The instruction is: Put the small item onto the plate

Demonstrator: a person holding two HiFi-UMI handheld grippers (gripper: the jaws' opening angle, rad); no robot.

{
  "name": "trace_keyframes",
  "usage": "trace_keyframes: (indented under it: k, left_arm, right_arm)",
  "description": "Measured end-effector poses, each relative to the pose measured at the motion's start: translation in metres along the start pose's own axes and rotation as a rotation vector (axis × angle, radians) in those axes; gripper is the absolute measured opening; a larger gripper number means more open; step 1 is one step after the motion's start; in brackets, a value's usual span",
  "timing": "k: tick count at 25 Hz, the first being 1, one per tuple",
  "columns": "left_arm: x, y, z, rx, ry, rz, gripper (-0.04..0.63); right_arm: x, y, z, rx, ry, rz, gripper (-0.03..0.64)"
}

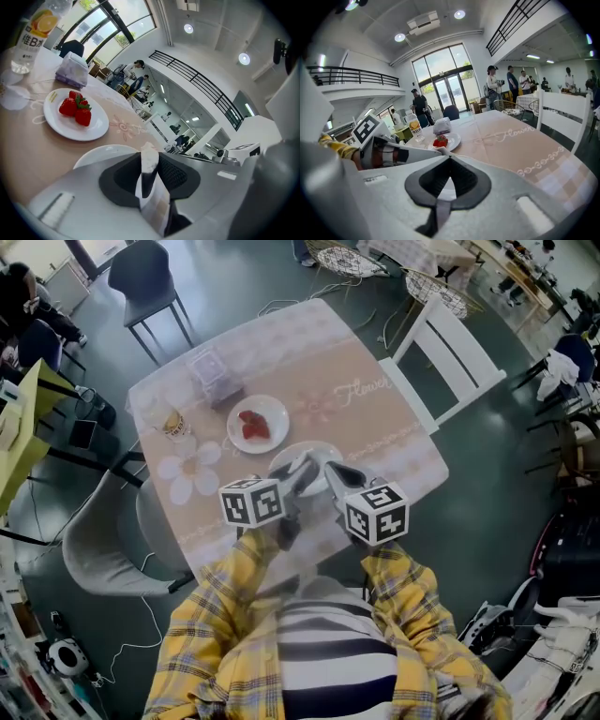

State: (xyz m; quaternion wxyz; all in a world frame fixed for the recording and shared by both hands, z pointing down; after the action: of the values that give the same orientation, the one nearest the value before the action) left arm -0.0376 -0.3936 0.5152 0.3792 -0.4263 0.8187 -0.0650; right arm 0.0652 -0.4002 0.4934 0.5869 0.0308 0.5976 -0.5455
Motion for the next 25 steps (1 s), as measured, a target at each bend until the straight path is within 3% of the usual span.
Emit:
trace_keyframes:
  k: [9, 21, 25]
  left_arm:
    - [0.004, -0.006, 0.003, 0.050, -0.084, -0.118, 0.115]
    - [0.013, -0.001, 0.000, 0.175, -0.224, -0.148, 0.042]
    - [0.012, 0.002, -0.001, 0.180, -0.238, -0.137, 0.038]
  right_arm:
    - [0.004, -0.003, 0.002, 0.018, -0.013, 0.005, -0.003]
    - [0.000, -0.004, 0.005, 0.022, -0.021, 0.001, -0.003]
    - [-0.002, -0.004, 0.005, 0.019, -0.020, -0.006, -0.003]
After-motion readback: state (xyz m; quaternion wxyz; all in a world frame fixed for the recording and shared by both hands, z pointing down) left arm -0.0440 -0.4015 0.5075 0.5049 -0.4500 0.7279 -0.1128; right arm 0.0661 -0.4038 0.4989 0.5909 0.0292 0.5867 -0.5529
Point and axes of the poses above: the fingertips, and each gripper's own axes: y backward along the fingers, z to its right, x out of its top, the point moved 5 cm from there along y, backward along the fingers, and after that the axes turned 9 degrees about -z, right-handed, at the moved point
